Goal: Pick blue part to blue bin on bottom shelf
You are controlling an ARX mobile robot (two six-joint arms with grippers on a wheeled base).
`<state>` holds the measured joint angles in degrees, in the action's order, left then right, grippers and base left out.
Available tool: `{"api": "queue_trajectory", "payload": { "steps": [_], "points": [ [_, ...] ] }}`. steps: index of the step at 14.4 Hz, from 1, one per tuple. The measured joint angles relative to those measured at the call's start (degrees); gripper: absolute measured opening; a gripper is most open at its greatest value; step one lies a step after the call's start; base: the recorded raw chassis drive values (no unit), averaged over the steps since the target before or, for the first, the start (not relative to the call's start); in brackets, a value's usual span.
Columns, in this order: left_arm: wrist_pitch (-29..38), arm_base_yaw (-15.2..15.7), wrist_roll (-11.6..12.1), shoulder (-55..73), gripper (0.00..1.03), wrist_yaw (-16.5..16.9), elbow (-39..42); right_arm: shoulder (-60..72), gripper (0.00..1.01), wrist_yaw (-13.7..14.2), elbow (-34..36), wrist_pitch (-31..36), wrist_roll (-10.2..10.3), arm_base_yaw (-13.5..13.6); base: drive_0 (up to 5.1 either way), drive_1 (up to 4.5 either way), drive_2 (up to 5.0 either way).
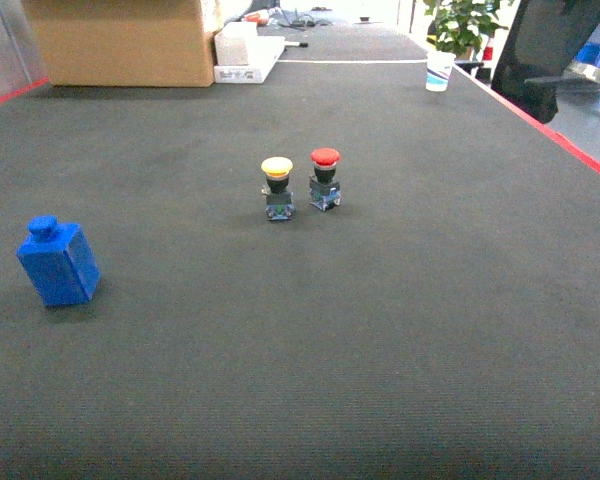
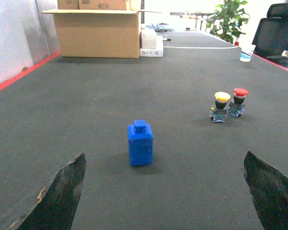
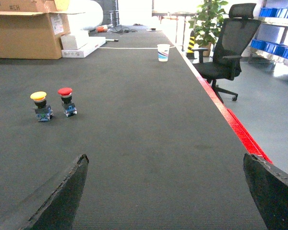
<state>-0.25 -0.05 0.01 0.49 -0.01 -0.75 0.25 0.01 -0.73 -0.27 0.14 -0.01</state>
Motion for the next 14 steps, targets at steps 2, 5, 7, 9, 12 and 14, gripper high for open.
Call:
{"api": "queue_trajectory", "payload": {
  "steps": [2, 5, 7, 9, 12, 14],
  "points": [
    [0.00, 0.00, 0.00, 0.00, 0.98, 0.00, 0.00, 0.00, 0.98, 0.00, 0.00, 0.00, 0.00, 0.00, 0.0, 0.00, 0.0],
    [0.00, 0.00, 0.00, 0.00, 0.98, 0.00, 0.00, 0.00, 0.98, 0.00, 0.00, 0.00, 0.00, 0.00, 0.0, 0.00, 0.0],
    [0.00, 0.00, 0.00, 0.00, 0.98, 0.00, 0.00, 0.00, 0.98, -0.02, 0.00, 0.00, 0.00, 0.00, 0.0, 0.00, 0.0],
    [0.00, 0.00, 0.00, 0.00, 0.98, 0.00, 0.00, 0.00, 0.98, 0.00, 0.00, 0.00, 0.00, 0.00, 0.0, 0.00, 0.0],
    [0.00, 0.00, -0.02, 0.00, 0.98, 0.00, 0.00, 0.00, 0.98, 0.00, 0.00, 0.00, 0.00, 0.00, 0.0, 0.00, 0.0],
    [4.24, -5.46, -4.50, 13.88, 0.98, -10.67, -3.37, 0.00, 0.98, -0.02, 0.00, 0.02, 0.00, 0.00, 0.0, 0.00, 0.0]
  ]
}}
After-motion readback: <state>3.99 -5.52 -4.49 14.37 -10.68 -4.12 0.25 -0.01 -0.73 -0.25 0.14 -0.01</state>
